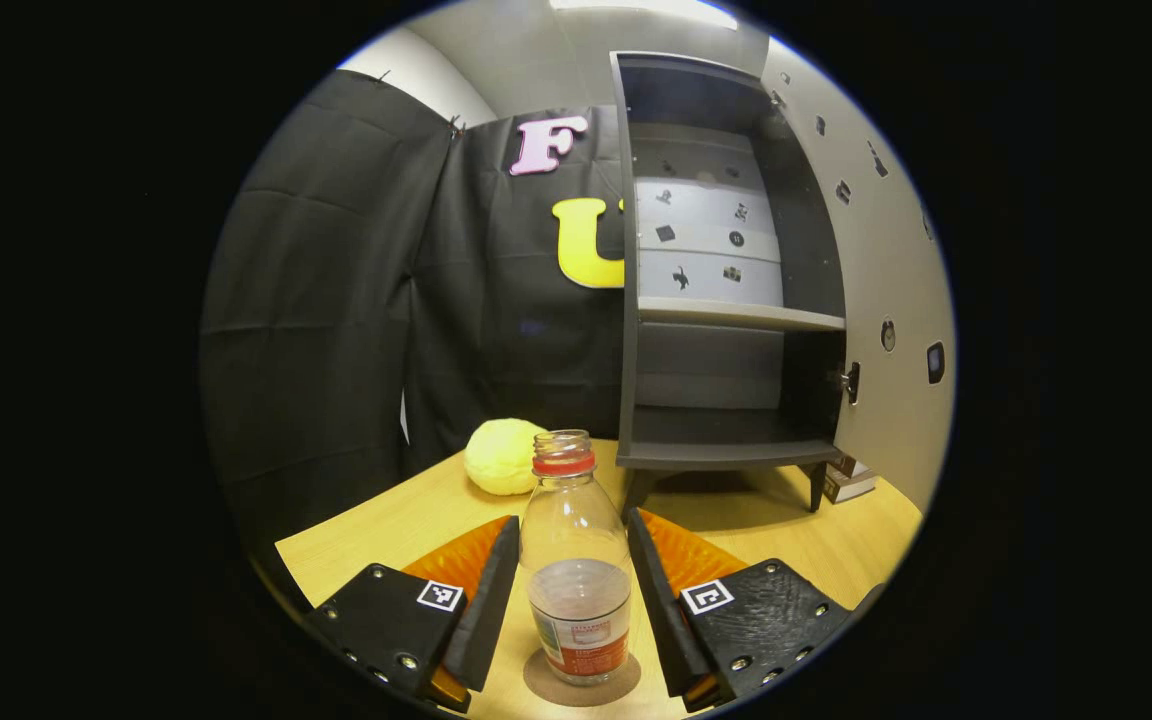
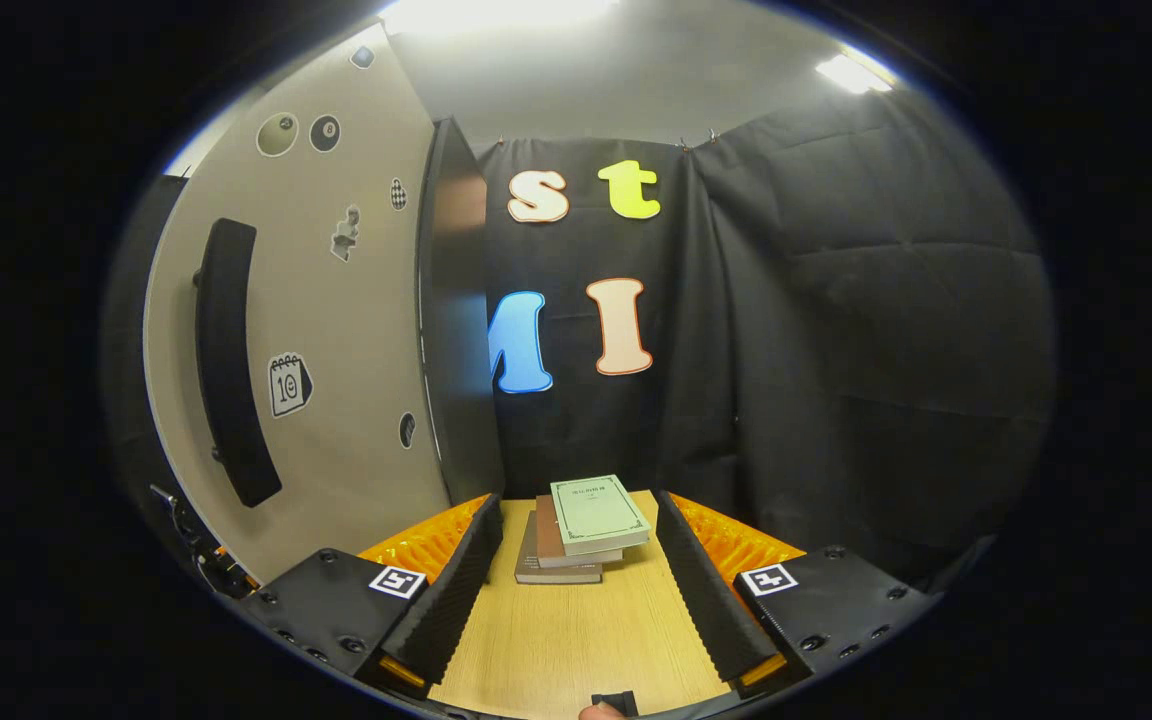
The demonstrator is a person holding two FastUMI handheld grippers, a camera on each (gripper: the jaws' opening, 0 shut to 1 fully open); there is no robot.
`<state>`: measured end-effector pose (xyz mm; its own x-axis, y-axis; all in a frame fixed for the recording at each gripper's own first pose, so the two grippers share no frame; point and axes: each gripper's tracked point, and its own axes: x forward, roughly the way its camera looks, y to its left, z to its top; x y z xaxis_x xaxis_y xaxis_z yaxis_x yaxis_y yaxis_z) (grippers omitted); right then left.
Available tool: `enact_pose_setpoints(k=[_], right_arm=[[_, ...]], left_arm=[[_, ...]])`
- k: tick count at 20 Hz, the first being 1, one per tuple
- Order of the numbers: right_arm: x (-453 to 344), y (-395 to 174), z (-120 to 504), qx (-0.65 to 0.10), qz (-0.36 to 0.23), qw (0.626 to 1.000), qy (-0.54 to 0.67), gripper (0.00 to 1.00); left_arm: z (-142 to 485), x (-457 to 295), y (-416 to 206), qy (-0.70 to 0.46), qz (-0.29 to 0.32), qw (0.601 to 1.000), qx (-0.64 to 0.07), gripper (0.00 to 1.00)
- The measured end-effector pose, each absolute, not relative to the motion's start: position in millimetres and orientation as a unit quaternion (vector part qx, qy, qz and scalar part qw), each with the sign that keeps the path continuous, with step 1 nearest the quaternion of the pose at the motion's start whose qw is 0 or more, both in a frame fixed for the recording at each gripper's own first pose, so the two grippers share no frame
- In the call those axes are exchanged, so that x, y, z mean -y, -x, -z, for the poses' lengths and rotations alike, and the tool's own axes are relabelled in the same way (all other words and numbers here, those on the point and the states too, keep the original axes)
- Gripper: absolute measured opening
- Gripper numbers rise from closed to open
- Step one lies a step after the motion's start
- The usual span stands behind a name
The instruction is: Open the cabinet door with the right hand, grasp the bottle in the cabinet with the left hand and place it on the coaster, then close the cabinet door with the right hand.
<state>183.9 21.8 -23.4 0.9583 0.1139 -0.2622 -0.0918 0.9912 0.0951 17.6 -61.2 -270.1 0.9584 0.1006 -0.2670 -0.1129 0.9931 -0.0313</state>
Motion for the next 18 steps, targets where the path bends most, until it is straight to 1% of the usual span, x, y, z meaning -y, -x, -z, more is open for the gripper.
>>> enact_pose_setpoints(k=[3,6,9,13,16,17,18], right_arm=[[-24,-183,21,-0.130,-0.055,0.989,-0.033,0.98],[-27,-183,20,-0.129,-0.060,0.989,-0.032,0.98],[-27,-185,20,-0.126,-0.063,0.989,-0.036,0.98],[-30,-188,22,-0.128,-0.068,0.988,-0.052,0.98],[-33,-189,24,-0.132,-0.073,0.987,-0.060,0.98],[-35,-190,23,-0.130,-0.076,0.986,-0.065,0.94],[-35,-190,21,-0.128,-0.078,0.986,-0.068,0.98]], left_arm=[[270,67,-15,0.008,-0.050,0.989,-0.137,0.61],[269,64,-13,0.002,-0.061,0.987,-0.147,0.63],[258,59,-11,0.002,-0.074,0.986,-0.148,0.66],[233,61,-9,-0.003,-0.070,0.988,-0.137,0.66],[202,63,-9,-0.004,-0.070,0.990,-0.118,0.66],[189,64,-8,-0.002,-0.070,0.991,-0.110,0.66],[176,66,-9,-0.002,-0.071,0.992,-0.104,0.66]])
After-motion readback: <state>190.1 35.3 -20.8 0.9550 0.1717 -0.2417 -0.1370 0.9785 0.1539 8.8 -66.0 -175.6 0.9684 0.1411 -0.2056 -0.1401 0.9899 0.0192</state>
